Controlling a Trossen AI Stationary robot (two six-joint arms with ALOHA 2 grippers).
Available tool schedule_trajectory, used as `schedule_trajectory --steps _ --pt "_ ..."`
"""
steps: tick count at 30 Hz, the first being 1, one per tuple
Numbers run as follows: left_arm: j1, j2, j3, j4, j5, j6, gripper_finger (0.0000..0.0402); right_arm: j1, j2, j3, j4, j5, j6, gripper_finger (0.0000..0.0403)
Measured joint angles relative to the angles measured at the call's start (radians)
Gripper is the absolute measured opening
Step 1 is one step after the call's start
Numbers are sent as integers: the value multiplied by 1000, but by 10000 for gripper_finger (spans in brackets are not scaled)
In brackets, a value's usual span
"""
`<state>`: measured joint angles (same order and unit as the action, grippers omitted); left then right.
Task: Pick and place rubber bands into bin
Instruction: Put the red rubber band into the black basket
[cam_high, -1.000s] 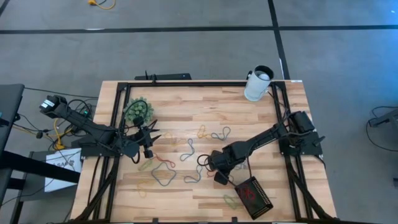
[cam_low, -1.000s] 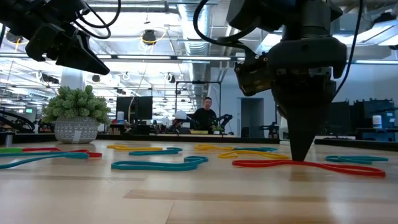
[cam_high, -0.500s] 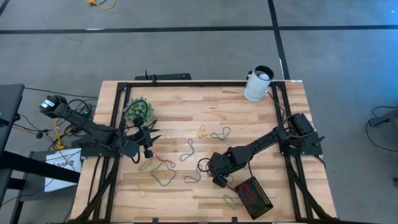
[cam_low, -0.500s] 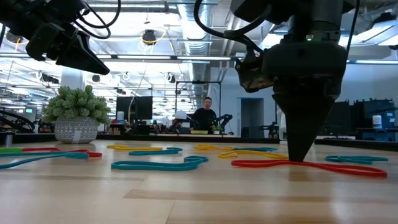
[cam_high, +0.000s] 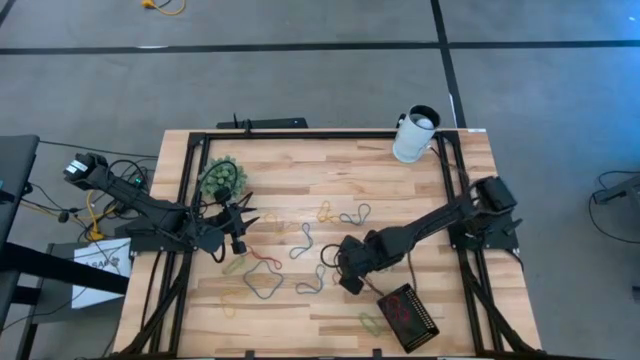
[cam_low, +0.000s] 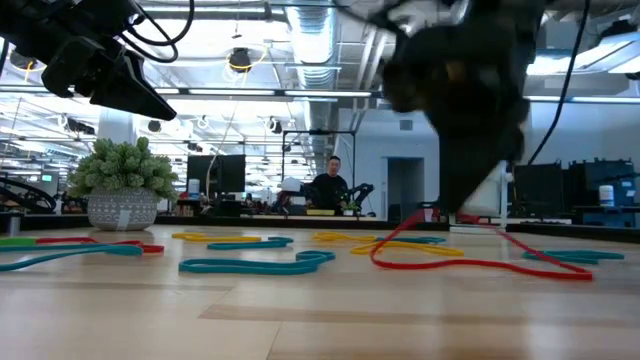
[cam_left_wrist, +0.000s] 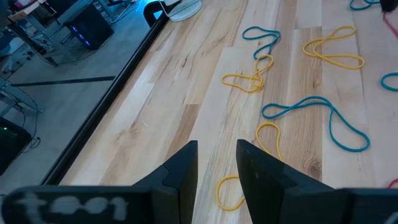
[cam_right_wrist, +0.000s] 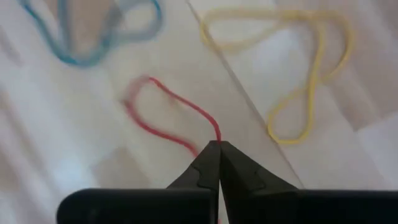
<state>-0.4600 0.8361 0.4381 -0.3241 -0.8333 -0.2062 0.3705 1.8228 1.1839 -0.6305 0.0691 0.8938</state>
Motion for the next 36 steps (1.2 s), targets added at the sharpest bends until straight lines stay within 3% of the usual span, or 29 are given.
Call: schedule_trajectory --steps 8,15,20,28,33,36 --pt "0 0 0 -1 0 3 101 60 -231 0 -133 -12 182 0" --pt "0 0 0 0 0 3 101 196 -420 1 -295 -3 465 0" --pt "0 0 0 0 0 3 101 322 -487 1 -334 -33 633 0" --pt "0 0 0 0 0 2 101 452 -422 2 -334 86 755 0" --pt "0 0 0 1 0 2 101 459 -293 2 -344 67 754 0" --pt "0 0 0 1 0 2 101 444 -209 2 -309 -31 710 0"
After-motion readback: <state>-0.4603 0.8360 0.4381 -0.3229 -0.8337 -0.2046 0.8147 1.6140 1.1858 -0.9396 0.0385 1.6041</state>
